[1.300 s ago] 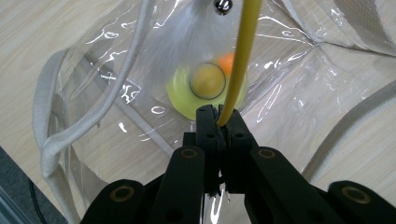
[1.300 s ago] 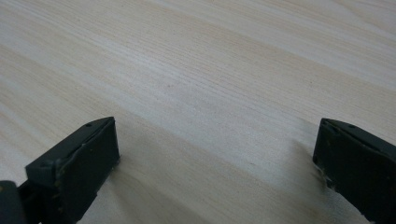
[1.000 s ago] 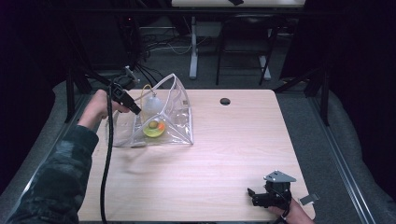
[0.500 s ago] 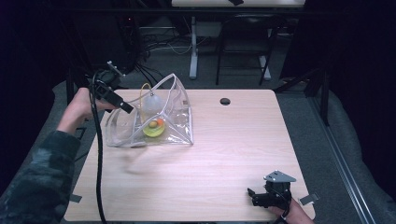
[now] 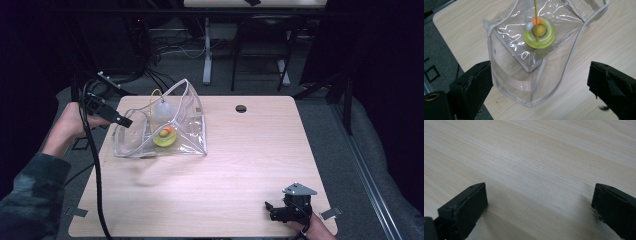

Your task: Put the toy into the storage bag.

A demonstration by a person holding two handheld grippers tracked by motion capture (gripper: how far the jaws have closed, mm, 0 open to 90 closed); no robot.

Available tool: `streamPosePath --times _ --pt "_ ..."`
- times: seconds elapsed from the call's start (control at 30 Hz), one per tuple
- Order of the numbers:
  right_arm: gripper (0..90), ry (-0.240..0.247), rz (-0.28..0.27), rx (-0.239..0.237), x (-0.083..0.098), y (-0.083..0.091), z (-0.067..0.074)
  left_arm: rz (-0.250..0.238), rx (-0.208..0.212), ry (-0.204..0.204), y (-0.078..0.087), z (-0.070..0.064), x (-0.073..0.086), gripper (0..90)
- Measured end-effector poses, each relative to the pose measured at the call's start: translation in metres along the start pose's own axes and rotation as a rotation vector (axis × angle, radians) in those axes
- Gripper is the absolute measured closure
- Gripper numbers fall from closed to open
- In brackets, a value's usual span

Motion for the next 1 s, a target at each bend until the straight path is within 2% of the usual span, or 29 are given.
streamPosePath --times 0.1,0.43,0.53,0.63,0.77,1.0 --pt "0.0 0.0 0.0 0.0 0.0 0.0 0.0 0.003 0.013 -0.008 0.0 -0.003 0.011 6.5" --pt "0.0 -0.001 -0.004 -0.002 0.0 0.0 0.0 -0.021 0.016 -0.022 -0.006 -0.015 0.051 3.9" --pt "0.0 -0.004 -0.002 -0.003 0.0 0.0 0.0 -0.048 0.013 -0.017 -0.009 -0.017 0.063 3.6" --pt "0.0 -0.003 -0.002 -0.003 0.0 0.0 0.0 -0.054 0.003 -0.017 -0.014 -0.019 0.075 2.0" --pt "0.0 -0.003 -0.001 -0.002 0.0 0.0 0.0 -0.057 0.004 -0.009 -0.024 -0.023 0.09 0.6" --pt "0.0 -0.004 -0.002 -0.003 0.0 0.0 0.0 -0.014 0.017 -0.014 -0.049 -0.033 0.116 0.0"
Point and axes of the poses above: each handheld gripper's, and its own axes: y roughly backward along the jaws, x roughly out of its underside, z roughly to its left, the point moved 2 cm from there along -y, roughly forward along the jaws, and after that the axes turned 1 degree about -x, right-handed, at the moved point
